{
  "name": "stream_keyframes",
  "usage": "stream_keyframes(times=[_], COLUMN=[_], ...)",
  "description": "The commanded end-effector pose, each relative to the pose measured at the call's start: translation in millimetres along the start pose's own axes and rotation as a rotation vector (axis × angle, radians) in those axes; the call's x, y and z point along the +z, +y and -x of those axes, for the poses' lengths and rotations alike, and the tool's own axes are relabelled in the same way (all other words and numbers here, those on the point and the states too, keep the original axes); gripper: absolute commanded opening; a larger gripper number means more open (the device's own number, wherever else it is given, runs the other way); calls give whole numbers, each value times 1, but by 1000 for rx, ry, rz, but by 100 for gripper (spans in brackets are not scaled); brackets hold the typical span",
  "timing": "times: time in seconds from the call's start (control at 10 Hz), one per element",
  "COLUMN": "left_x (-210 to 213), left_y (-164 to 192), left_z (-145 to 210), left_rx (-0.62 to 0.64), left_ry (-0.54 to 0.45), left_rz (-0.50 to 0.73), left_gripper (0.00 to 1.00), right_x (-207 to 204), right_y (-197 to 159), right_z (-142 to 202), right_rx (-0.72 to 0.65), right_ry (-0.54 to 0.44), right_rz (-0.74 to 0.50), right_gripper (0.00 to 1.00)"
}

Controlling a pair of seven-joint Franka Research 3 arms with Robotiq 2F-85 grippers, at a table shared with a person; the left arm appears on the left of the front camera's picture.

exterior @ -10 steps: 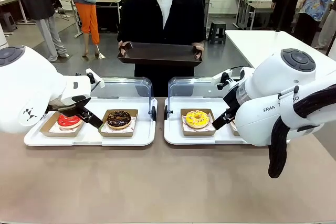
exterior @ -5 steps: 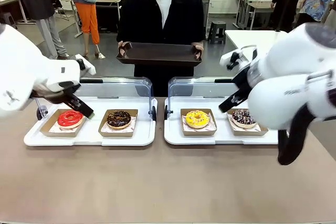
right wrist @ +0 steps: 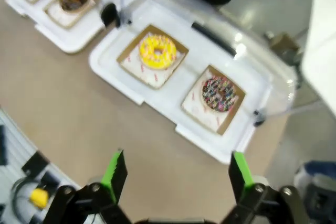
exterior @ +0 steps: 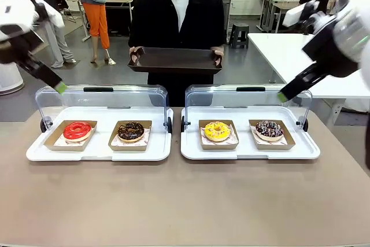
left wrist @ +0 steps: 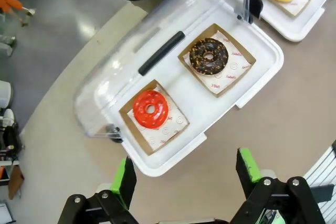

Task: Provide the desired donut to the person.
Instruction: Pick up and lift the Paper togo box containing the Donut pointed at by the person.

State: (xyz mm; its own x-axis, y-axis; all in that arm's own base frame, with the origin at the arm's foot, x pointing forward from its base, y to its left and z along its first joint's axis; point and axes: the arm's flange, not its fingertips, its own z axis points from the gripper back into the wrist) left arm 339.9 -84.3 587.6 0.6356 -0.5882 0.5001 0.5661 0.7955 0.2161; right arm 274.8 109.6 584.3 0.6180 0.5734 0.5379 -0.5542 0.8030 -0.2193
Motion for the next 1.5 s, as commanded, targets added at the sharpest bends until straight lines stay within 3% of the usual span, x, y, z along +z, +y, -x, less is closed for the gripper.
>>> stream_keyframes(times=[0.0,0.1,0.2,0.3,0.7,0.8,1.1,1.4], left_x=[16,15,1,24,21,19,8,5], left_y=[5,8,2,7,7,29,83,128], left_z=[-5,-6,-3,-5,-6,-2,12,28], left_rx=[10,25,27,8,10,29,31,-83], left_ry=[14,29,22,-8,-2,-16,-142,-333], left_rz=[-50,-62,-145,-29,-51,214,602,758], left_gripper=[100,100,100,100,100,100,100,100], right_x=[14,14,17,17,23,24,22,18], right_y=[-2,-2,1,1,1,-25,-88,-145], right_z=[-5,-6,1,1,-2,2,27,57], right_rx=[47,46,5,5,8,-6,25,156], right_ry=[102,112,35,35,51,5,-116,-323], right_rz=[1,10,-8,-8,-10,-189,-595,-792], right_gripper=[100,100,100,100,100,100,100,100])
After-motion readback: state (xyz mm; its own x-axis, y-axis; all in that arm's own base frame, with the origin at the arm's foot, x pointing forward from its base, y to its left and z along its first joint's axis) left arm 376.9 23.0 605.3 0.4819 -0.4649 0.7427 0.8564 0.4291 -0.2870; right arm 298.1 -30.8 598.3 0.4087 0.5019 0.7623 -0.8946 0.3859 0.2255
